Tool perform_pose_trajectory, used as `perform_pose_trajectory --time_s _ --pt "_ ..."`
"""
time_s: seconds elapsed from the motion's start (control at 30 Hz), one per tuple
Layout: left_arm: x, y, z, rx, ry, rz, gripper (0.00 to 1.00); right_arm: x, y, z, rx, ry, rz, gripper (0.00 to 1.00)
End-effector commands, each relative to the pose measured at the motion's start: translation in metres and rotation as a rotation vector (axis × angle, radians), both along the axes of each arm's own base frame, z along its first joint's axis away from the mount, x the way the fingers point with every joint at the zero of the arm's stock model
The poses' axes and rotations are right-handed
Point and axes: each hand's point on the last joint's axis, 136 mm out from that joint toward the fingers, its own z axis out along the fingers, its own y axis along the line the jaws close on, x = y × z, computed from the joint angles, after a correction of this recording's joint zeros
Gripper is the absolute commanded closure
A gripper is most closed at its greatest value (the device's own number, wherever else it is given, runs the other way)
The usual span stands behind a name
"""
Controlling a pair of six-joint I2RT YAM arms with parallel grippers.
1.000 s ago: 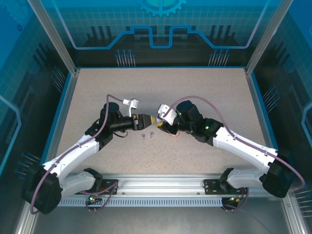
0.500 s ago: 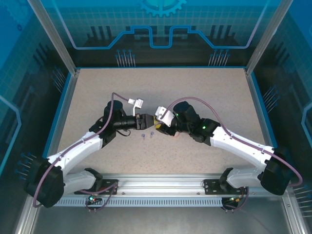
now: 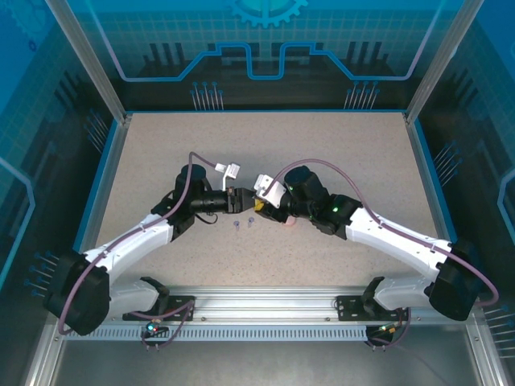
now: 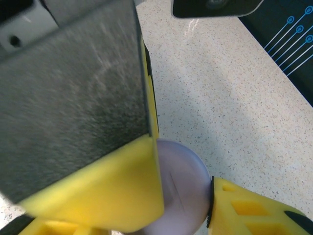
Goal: Insert the wireless bluetooth earbuds into the charging case
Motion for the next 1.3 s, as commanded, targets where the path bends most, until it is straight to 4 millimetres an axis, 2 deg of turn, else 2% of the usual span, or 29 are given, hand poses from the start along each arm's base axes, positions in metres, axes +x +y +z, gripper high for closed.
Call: perform_pose_trajectory --time_s 0.0,0.2,0.43,0.53,0.63,0.77,0.9,1.07,1.27 --pt "-0.007 -0.009 0.018 -0.041 -0.038 -0.07 0.65 0.003 0.013 0.023 0.043 -0.052 0.021 0.56" --pt "-0.008 -0.009 0.022 -0.04 -0.058 -0.076 0.77 0.003 0.012 0.021 0.041 -0.033 0.018 0.52" --pt "-0.007 -0.002 0.031 -0.019 -0.155 -0.036 0.81 -0.004 -0.004 0.024 0.067 0.054 -0.008 0.22" --pt "-0.007 0.003 0.036 -0.006 -0.232 -0.012 0.82 -0.016 -0.013 0.035 0.13 0.089 0.016 0.08" --pt "-0.007 0.009 0.042 0.012 -0.331 0.015 0.85 -0.03 -0.023 0.053 0.234 0.127 0.051 0.02" --pt "-0.009 0.018 0.056 0.033 -0.511 0.054 0.87 -0.04 -0.04 0.077 0.378 0.166 0.061 0.0" --pt "-0.018 0.023 0.069 0.03 -0.723 0.078 0.87 -0.043 -0.042 0.096 0.482 0.199 0.065 0.01" --pt "-0.039 0.019 0.08 0.032 -0.966 0.047 0.88 -0.044 -0.028 0.112 0.536 0.223 0.103 0.07" --pt "-0.051 0.015 0.085 0.04 -1.07 0.013 0.9 -0.04 -0.005 0.111 0.475 0.23 0.134 0.14"
